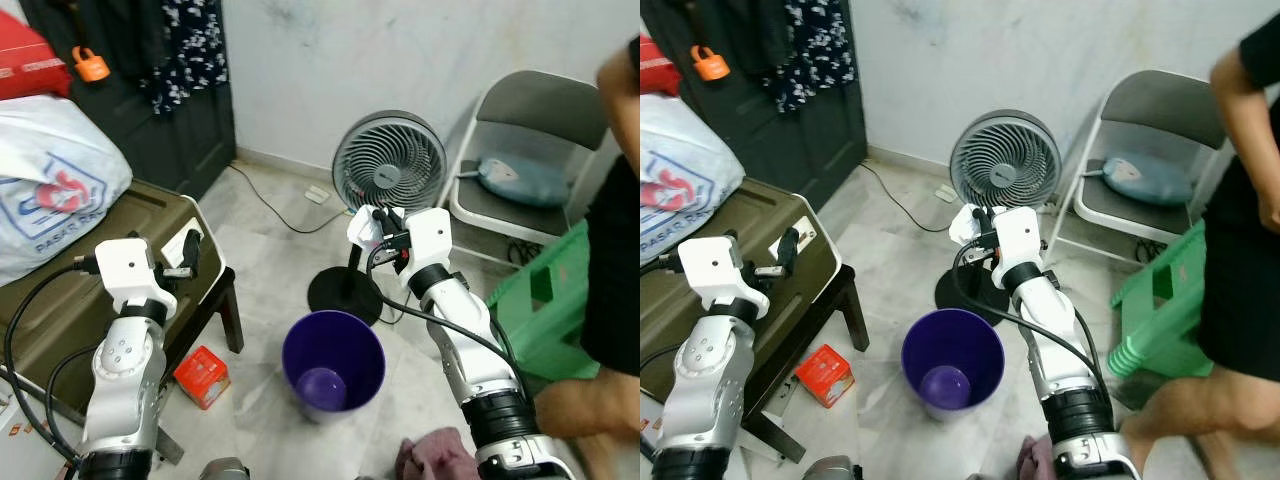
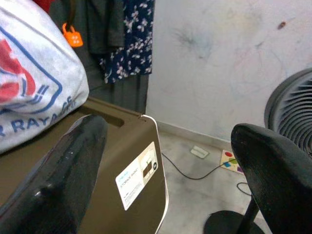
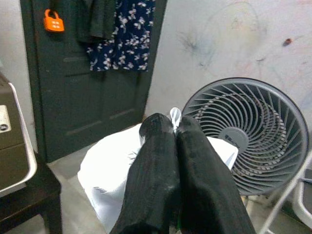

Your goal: Clean up the room

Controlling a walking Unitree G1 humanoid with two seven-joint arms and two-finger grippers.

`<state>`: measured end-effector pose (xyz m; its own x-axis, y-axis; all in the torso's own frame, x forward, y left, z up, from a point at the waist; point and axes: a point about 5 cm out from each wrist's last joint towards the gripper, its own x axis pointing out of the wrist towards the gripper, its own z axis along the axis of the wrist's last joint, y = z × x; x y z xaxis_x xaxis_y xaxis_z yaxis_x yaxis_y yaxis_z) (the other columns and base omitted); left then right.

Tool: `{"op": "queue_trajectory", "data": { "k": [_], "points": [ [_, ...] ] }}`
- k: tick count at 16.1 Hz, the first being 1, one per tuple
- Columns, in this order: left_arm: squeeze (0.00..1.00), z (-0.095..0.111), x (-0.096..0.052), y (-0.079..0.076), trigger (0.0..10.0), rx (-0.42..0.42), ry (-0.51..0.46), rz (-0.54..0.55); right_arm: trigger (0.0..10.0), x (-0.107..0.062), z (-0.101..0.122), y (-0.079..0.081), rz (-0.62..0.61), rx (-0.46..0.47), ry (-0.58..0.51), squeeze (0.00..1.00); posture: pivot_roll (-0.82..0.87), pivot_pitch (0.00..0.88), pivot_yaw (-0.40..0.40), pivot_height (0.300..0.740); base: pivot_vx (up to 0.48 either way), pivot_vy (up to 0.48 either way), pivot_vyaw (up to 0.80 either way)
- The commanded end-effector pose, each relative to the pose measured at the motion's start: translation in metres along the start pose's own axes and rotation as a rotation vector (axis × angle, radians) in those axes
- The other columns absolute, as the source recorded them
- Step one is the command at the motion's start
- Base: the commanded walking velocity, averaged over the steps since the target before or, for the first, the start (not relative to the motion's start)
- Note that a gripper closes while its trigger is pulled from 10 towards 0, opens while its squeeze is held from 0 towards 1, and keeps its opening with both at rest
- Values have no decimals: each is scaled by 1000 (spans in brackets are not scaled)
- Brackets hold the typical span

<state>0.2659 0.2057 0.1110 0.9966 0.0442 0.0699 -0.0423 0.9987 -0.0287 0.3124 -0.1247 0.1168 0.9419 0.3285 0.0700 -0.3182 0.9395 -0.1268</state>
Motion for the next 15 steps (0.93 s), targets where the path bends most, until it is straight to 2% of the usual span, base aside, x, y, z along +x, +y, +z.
{"op": "queue_trajectory", "data": {
  "k": [1,3,5,7,9,11,15],
  "points": [
    [0,2,-8,1,10000,12,3,-28,10000,-5,-2,-1,-35,-9,17,0,67,0,-74,740,0,0,800],
    [0,0,-14,0,10000,17,19,-65,10000,-7,-6,-5,-109,10,47,0,67,8,-62,740,0,0,638],
    [0,3,-14,-1,10000,27,21,-98,10000,-8,-8,-7,-155,45,70,0,68,33,-57,740,0,0,0],
    [0,8,-15,0,10000,39,19,-130,10000,-7,-8,-7,-173,23,88,0,74,60,-61,740,0,0,0],
    [0,7,-21,4,10000,56,38,-140,10000,-11,-14,-12,-257,-8,139,0,75,74,-56,740,0,0,0],
    [0,6,-24,6,10000,55,47,-144,10000,-14,-15,-17,-315,1,157,0,71,77,-50,740,0,0,0],
    [0,10,-18,-11,10000,35,33,-221,10000,-22,-16,-20,-368,44,151,0,59,81,-28,740,0,0,0]
  ]
}}
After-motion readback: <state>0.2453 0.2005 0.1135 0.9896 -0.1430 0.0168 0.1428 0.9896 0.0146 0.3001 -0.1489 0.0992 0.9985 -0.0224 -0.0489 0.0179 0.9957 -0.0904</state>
